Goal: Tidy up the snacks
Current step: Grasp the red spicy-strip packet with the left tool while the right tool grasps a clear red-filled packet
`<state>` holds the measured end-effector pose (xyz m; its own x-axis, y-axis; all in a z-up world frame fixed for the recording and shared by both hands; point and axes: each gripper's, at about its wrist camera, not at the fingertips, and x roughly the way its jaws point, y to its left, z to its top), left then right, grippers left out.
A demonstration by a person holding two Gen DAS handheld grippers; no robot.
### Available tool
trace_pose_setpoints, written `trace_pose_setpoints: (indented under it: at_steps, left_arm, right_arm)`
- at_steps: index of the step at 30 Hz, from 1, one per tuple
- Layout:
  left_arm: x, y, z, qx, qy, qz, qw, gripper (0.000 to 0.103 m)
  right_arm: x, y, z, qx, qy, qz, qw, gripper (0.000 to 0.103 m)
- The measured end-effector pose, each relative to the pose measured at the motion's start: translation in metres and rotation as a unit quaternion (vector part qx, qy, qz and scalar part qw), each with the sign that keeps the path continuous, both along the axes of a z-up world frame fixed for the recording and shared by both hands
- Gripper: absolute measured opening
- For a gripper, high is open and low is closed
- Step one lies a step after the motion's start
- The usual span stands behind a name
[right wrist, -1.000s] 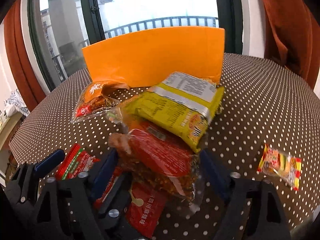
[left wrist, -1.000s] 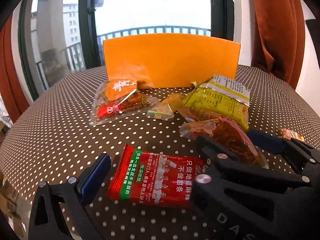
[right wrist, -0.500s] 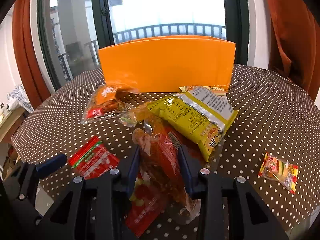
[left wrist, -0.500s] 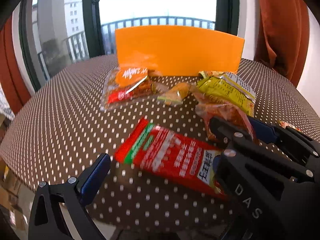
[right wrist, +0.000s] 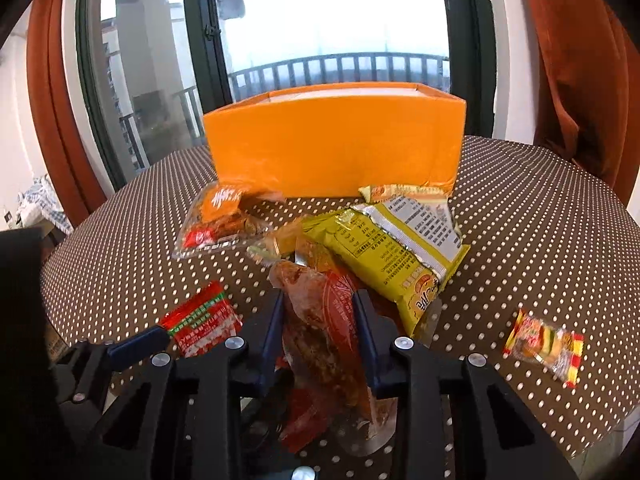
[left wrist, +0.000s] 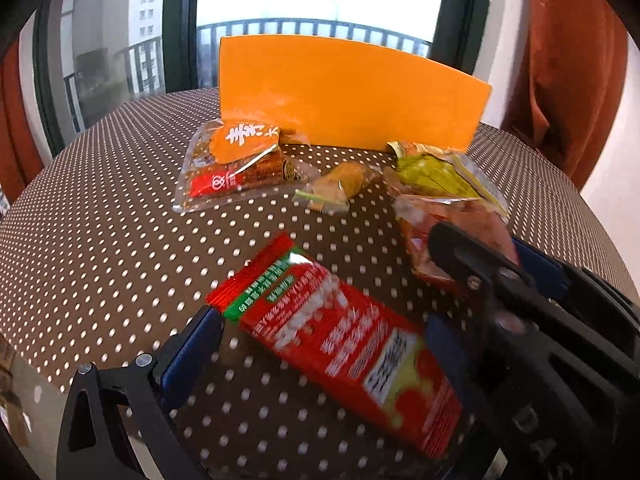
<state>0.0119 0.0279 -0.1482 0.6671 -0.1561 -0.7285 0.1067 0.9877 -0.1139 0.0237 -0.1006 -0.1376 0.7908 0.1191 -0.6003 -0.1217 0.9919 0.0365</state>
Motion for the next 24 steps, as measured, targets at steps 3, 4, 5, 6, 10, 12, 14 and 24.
trace_pose_setpoints:
  at_steps: [3, 4, 5, 6, 10, 12, 14, 24]
  left_arm:
    - [0.010, -0.007, 0.000, -0.003, 0.000, 0.005, 1.0000, 0.102]
    - [0.012, -0.009, -0.001, 0.001, -0.001, 0.007, 1.0000, 0.102]
    - [0.013, -0.012, -0.001, 0.005, -0.003, 0.009, 0.9999, 0.102]
    - [0.015, -0.014, -0.002, 0.012, -0.006, 0.010, 0.9999, 0.102]
    - [0.012, -0.017, -0.006, 0.046, -0.026, 0.015, 0.9985, 0.094]
    - [0.010, -0.013, -0.005, 0.044, -0.029, 0.019, 0.9984, 0.080]
    - [0.006, -0.008, -0.004, 0.038, -0.035, 0.019, 0.9985, 0.064]
    - [-0.002, 0.001, 0.010, 0.032, -0.043, 0.005, 0.9986, 0.042]
  right_arm:
    - [0.007, -0.005, 0.001, -0.003, -0.002, -0.012, 1.000, 0.036]
    - [0.010, -0.007, 0.000, -0.001, 0.001, -0.015, 1.000, 0.036]
    - [0.012, -0.008, -0.002, 0.001, 0.005, -0.018, 1.000, 0.036]
    - [0.015, -0.010, -0.004, 0.003, 0.011, -0.022, 1.000, 0.036]
    - [0.017, -0.011, -0.009, -0.004, 0.012, -0.024, 1.000, 0.036]
    - [0.016, -0.011, -0.008, 0.006, 0.014, -0.019, 1.000, 0.036]
    - [0.014, -0.009, -0.008, 0.010, 0.014, -0.014, 1.000, 0.036]
    - [0.005, -0.003, -0.002, 0.036, 0.022, -0.003, 0.999, 0.036]
